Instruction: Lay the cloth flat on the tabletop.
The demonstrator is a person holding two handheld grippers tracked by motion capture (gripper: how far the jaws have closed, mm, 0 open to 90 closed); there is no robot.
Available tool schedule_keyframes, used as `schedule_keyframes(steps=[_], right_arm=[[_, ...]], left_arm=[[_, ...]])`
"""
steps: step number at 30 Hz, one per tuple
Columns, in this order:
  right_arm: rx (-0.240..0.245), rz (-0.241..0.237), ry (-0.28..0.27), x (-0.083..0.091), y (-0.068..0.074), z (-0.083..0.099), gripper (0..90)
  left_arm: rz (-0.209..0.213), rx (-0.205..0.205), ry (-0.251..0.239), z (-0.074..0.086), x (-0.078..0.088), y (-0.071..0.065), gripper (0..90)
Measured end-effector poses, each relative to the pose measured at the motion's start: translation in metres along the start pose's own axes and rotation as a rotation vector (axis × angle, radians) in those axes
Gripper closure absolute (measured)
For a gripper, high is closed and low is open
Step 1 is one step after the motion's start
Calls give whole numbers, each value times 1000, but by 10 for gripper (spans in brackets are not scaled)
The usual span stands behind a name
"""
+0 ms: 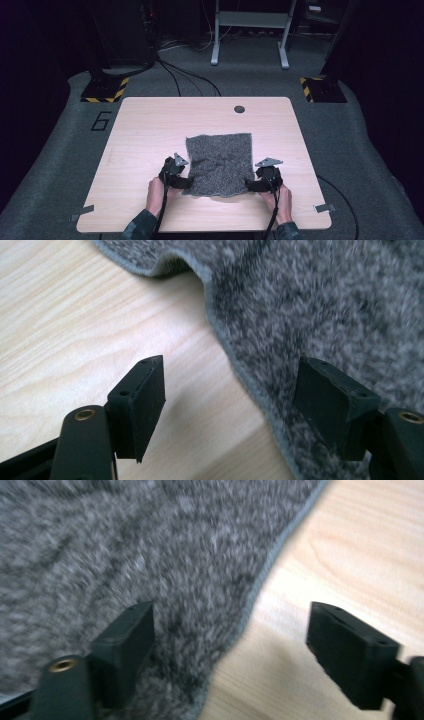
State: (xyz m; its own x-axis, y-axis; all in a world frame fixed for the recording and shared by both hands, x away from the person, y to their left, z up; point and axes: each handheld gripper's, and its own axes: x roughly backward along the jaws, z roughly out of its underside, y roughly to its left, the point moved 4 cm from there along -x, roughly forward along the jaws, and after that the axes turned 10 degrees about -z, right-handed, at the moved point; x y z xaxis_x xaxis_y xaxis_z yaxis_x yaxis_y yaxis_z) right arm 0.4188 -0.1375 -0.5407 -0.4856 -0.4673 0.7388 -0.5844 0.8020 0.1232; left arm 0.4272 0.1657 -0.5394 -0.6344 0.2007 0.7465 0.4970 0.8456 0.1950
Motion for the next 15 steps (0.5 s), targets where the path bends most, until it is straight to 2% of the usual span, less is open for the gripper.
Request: schedule_keyframes(steps=[1,2,5,9,12,15], right_arm=[[9,12,4,-1,-1,1,154],[0,19,5,-1,0,3,152],[23,34,11,0,-1,5,147],[22,43,20,2,-1,8,146],[15,44,21,3,-1,11,144],[37,41,16,5,-2,14,142]], left_arm=[[-18,-17,6,4,0,-1,283],[-20,-19,3,5,1,-1,283],[-34,-30,1,7,4,-2,283],[-49,-50,-2,12,9,-3,283],[-39,-47,-2,18,14,-3,283],[-30,-43,9,23,18,-2,281]])
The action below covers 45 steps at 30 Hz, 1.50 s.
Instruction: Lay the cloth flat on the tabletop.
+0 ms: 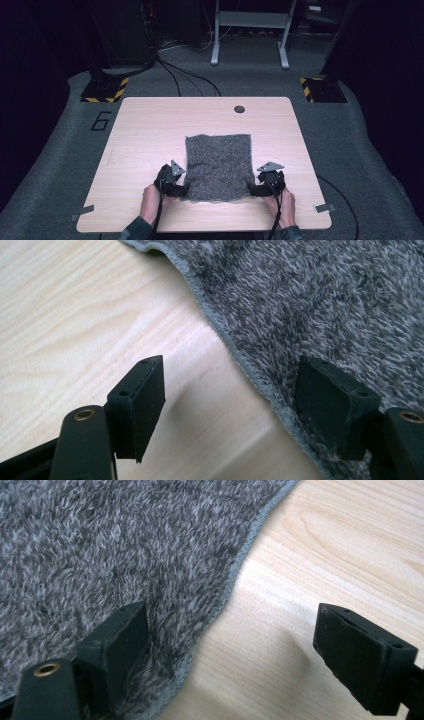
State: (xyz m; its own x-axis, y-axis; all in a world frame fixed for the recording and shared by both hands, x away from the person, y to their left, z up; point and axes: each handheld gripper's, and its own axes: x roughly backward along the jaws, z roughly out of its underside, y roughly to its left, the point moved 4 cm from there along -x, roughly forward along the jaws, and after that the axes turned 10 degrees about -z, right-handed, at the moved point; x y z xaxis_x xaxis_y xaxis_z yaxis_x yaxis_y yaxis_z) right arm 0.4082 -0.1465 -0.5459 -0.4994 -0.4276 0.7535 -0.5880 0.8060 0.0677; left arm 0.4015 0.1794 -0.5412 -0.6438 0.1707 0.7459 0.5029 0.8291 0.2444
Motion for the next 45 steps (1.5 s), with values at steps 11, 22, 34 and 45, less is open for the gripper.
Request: schedule_keyframes(steps=[11,22,34,45], right_arm=[[-48,-31,-58,4,-15,-30,114],[-48,-13,-22,-23,-23,-38,100],[-44,-6,1,-23,-34,-27,79],[-63,-37,-36,-16,-34,-29,71]], left_arm=[[66,137,-31,-37,-5,33,218],[-19,90,30,-48,-38,30,220],[-30,92,17,-26,-32,25,223],[-19,123,16,-41,-28,36,208]])
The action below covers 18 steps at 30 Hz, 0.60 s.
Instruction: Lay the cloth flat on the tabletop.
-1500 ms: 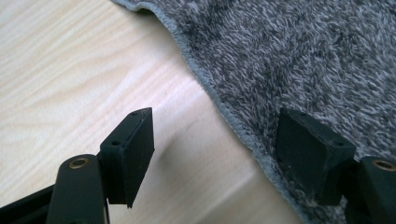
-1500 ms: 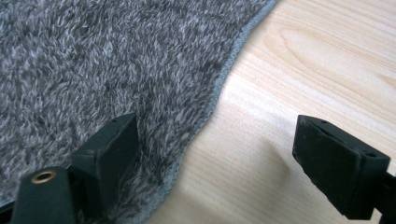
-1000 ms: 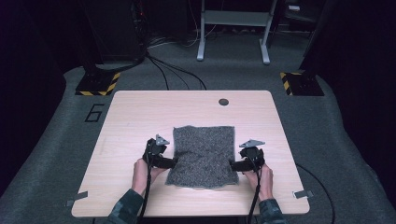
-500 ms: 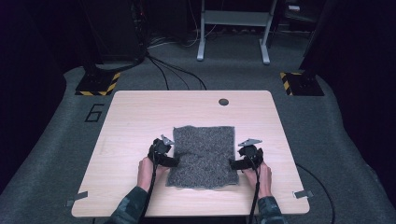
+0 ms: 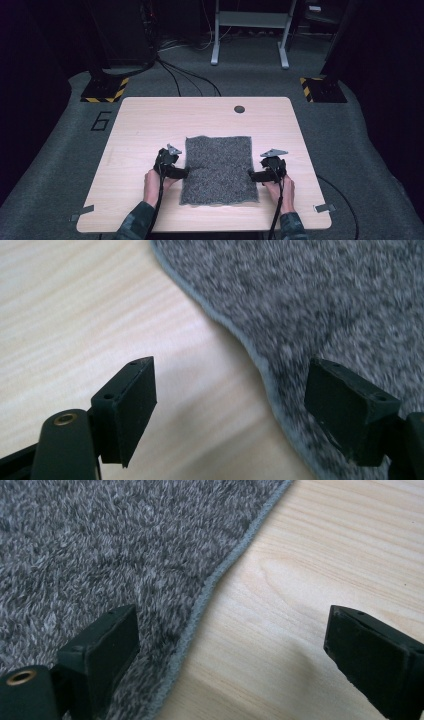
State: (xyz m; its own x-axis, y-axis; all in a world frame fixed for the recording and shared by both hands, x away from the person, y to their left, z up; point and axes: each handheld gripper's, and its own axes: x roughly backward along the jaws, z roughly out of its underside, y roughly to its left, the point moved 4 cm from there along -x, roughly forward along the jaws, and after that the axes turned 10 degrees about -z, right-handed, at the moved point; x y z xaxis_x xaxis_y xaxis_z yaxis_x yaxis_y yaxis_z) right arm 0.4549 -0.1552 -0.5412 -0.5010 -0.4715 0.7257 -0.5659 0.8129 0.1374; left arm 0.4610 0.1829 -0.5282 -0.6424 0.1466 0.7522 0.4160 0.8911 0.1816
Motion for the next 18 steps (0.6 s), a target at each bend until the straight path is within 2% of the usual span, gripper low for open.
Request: schedule_keyframes(steps=[5,7,12,13,15,18], right_arm=[[11,21,35,-4,3,1,73],[23,31,53,-5,4,4,72],[7,15,31,-5,5,7,74],[-6,8,32,-4,5,6,66],[-18,-15,14,0,8,4,64],[-6,-39,-20,11,18,-4,62]], left_arm=[[-23,-27,47,6,-11,-2,213],[-18,-23,36,10,-9,-1,214],[-28,-40,38,13,-6,0,208],[0,-14,38,12,-3,3,184],[10,9,12,8,3,7,175],[21,31,-6,4,7,12,159]])
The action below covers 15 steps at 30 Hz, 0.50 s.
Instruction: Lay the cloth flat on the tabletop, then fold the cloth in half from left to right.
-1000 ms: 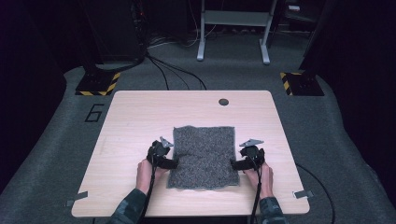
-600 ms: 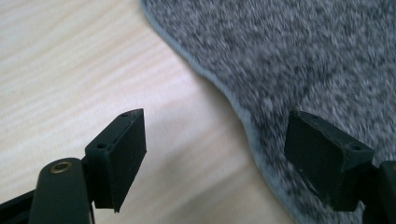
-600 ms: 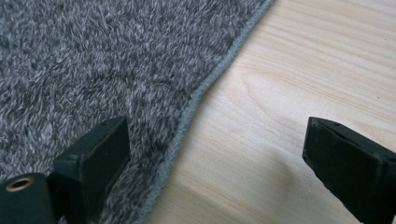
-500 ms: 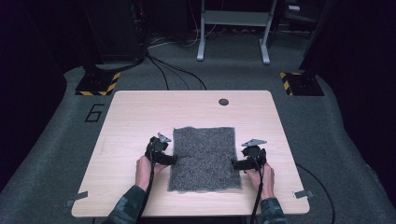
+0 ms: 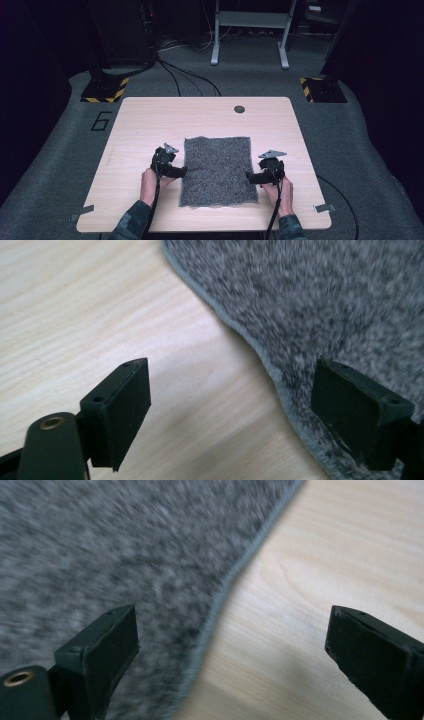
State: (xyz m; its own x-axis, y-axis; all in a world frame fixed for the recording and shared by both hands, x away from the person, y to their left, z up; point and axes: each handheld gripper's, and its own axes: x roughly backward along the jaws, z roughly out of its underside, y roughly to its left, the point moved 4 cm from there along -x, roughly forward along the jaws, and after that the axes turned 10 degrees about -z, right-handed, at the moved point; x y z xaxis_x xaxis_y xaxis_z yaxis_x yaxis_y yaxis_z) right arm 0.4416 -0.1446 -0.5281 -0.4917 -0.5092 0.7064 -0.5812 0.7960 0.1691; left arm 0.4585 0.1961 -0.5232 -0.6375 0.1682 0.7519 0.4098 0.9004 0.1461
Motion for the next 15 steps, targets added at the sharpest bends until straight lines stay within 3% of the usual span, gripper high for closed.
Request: schedule_keyframes(steps=[3,4,6,9,11,13,15], right_arm=[[20,-12,-24,6,9,-5,61],[30,-33,-36,8,22,-9,59],[55,-47,-39,8,31,-11,54],[50,-74,-39,7,43,-12,43],[64,-95,-39,3,58,-13,39],[75,-112,-38,0,67,-14,38],[100,-128,-26,-5,84,-14,37]], left_arm=[[17,19,-15,-6,3,7,155],[27,29,-24,-8,2,10,153],[56,66,-28,-13,-1,16,146],[66,88,-25,-17,-6,20,122],[83,112,-22,-21,-12,25,115],[97,116,-23,-25,-16,28,103],[84,102,-9,-29,-20,31,98]])
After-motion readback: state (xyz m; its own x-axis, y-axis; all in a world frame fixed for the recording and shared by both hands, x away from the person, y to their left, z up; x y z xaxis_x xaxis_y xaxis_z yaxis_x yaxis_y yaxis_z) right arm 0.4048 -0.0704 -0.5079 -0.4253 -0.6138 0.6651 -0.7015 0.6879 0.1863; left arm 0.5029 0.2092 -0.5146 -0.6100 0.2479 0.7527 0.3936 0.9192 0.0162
